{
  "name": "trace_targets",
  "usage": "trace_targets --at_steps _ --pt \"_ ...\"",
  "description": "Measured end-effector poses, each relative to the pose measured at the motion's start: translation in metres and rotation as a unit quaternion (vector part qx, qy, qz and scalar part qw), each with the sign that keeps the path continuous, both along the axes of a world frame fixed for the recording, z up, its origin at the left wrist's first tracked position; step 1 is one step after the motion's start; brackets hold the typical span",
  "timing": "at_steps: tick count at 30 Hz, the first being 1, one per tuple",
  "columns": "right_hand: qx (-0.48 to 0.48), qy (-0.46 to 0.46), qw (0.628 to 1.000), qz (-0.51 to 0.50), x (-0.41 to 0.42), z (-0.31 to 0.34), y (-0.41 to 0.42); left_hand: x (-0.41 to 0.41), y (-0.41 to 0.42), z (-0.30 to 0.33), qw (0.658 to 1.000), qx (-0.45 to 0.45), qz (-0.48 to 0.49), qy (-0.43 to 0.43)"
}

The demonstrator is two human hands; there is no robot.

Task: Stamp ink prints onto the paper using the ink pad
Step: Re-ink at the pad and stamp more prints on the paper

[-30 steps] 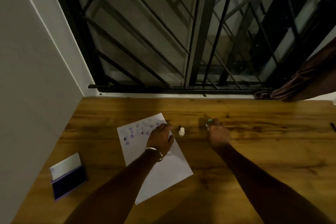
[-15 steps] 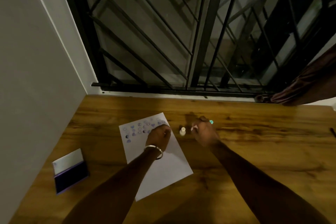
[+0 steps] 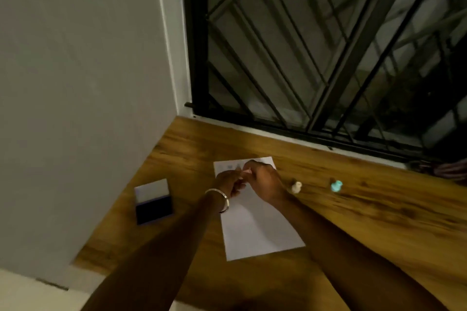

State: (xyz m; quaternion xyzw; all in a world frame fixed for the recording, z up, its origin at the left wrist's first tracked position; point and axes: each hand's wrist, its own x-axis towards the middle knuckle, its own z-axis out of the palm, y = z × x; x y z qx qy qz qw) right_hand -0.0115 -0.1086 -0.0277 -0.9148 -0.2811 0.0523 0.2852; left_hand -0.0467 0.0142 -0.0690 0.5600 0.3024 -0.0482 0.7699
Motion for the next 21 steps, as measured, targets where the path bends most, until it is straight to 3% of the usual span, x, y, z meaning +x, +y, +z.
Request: trace_targets --at_steps 3,6,10,14,21 --pt "0.01 0.026 0.999 0.022 -0.013 -0.001 0.033 -0.018 0.031 -0.001 1.0 0.014 0.009 0.024" --pt "0.015 0.048 0.998 0.047 -0.027 0.002 0.071 -0.035 0.066 -0.002 0.994 0.031 0.092 0.042" --pt "-0.012 0.066 0.994 0.082 -0.048 0.005 0.117 -0.058 0.12 -0.001 0.973 0.085 0.216 -0.013" --pt "-0.057 0.091 0.982 0.153 -0.073 -0.003 0.153 -0.083 0.166 0.0 0.95 0.168 0.263 -0.02" --pt "-0.169 0.022 0.946 0.276 -0.101 -0.026 0.206 -0.114 0.209 -0.011 0.929 0.189 0.316 -0.025"
